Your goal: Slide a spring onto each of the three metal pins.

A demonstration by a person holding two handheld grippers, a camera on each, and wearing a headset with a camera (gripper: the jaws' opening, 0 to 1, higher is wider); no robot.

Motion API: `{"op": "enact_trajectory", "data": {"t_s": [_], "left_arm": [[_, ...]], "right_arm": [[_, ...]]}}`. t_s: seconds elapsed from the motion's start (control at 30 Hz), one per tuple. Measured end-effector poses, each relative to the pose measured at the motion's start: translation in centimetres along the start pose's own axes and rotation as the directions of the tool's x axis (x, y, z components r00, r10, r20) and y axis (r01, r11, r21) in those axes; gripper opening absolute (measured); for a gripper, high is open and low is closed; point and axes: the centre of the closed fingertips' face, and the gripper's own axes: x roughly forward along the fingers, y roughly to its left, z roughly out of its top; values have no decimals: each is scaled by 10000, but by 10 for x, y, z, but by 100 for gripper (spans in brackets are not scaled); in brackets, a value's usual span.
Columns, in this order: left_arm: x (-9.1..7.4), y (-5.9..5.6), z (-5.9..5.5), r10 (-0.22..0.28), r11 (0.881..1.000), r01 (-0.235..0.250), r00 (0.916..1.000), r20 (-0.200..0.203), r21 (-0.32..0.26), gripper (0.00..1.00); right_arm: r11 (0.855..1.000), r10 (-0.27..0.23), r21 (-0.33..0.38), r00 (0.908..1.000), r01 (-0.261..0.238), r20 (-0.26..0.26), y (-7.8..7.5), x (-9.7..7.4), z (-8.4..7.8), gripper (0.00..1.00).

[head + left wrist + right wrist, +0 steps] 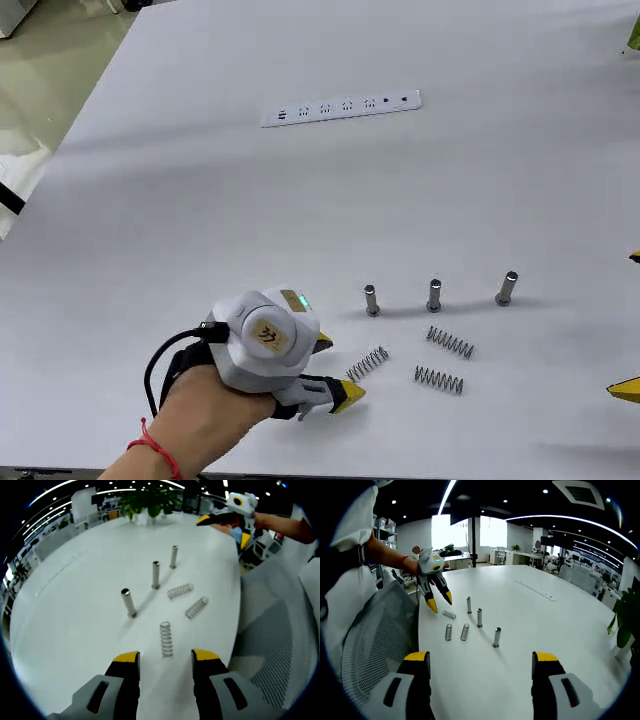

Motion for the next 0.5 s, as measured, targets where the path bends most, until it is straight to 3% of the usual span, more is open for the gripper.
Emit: {"op": "enact_trajectory", "data": {"t_s": [0.2,0.37,0.5], "left_arm": [[7,0,-2,32,9999,-35,9996,-263,-105,33],[12,1,-6,148,9997,-135,9976,-672,188,24],[13,1,-7,192,9996,-176,9974,-698,224,19]], "right_arm": [[10000,-51,53,10000,51,10,1,-1,-1,84],[9999,-65,99,10000,65,-8,3,-1,-2,83],[9999,-91,124,10000,91,-6,4,-2,-2,83]]}}
